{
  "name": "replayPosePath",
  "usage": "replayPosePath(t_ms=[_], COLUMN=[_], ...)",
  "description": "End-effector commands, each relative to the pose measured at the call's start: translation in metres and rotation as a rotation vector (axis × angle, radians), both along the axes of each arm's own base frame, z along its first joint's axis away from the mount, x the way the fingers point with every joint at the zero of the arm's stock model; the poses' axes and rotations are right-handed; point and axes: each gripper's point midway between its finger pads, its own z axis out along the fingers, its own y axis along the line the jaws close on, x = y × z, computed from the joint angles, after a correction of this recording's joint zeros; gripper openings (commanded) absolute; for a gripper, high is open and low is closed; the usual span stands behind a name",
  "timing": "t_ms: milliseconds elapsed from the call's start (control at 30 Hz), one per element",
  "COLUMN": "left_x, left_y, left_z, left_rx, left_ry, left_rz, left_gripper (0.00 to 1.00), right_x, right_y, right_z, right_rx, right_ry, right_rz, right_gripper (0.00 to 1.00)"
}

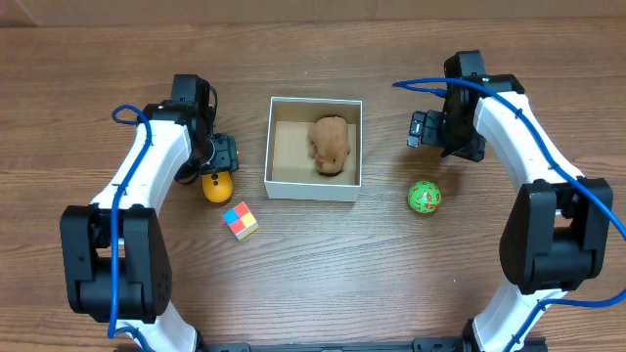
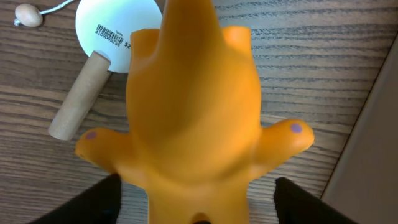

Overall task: Pack container
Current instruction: 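Lift the yellow toy with the left gripper and move it over the box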

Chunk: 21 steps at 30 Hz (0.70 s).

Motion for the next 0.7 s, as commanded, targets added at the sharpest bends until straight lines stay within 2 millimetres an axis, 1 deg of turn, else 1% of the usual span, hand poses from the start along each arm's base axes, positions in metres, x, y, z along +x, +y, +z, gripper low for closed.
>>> replayPosePath(t_ms=[0,67,200,267,300,333,467,500,567,633,667], left_x=[-0.007,-0.008,-0.011,-0.014,-0.014,-0.015,-0.017,-0.017,-0.018,-0.019,-0.020], left_y=[0.001,0.001,0.001,0.001,0.001,0.001,0.001,0.001,0.002,0.002,0.002], left_z=[-0.007,-0.008,-0.008,-0.008,-0.008,-0.008,-0.009,-0.010,-0.014,-0.017,-0.018], left_rx=[0.014,0.015,0.017,0.021,0.022,0.023,0.024,0.024,0.024,0.028,0.029], left_ry=[0.034,0.040,0.051,0.062,0.065,0.069,0.075,0.076,0.076,0.086,0.090], left_rz=[-0.043,-0.048,-0.057,-0.081,-0.092,-0.095,-0.100,-0.100,-0.102,-0.125,-0.136], left_gripper=[0.53,0.43,0.41,0.42,0.45,0.50,0.55,0.60,0.66,0.63,0.50], right_x=[0.002,0.002,0.002,0.002,0.002,0.002,0.002,0.002,0.002,0.002,0.002], right_y=[-0.002,-0.002,-0.002,-0.002,-0.002,-0.002,-0.002,-0.002,-0.002,-0.002,-0.002], right_z=[0.006,0.006,0.006,0.006,0.006,0.006,0.006,0.006,0.006,0.006,0.006], right_rx=[-0.011,-0.011,-0.011,-0.011,-0.011,-0.011,-0.011,-0.011,-0.011,-0.011,-0.011], right_ry=[-0.021,-0.021,-0.021,-0.021,-0.021,-0.021,-0.021,-0.021,-0.021,-0.021,-0.021], right_rz=[0.002,0.002,0.002,0.002,0.002,0.002,0.002,0.002,0.002,0.002,0.002], right_gripper=[1.00,1.00,1.00,1.00,1.00,1.00,1.00,1.00,1.00,1.00,1.00])
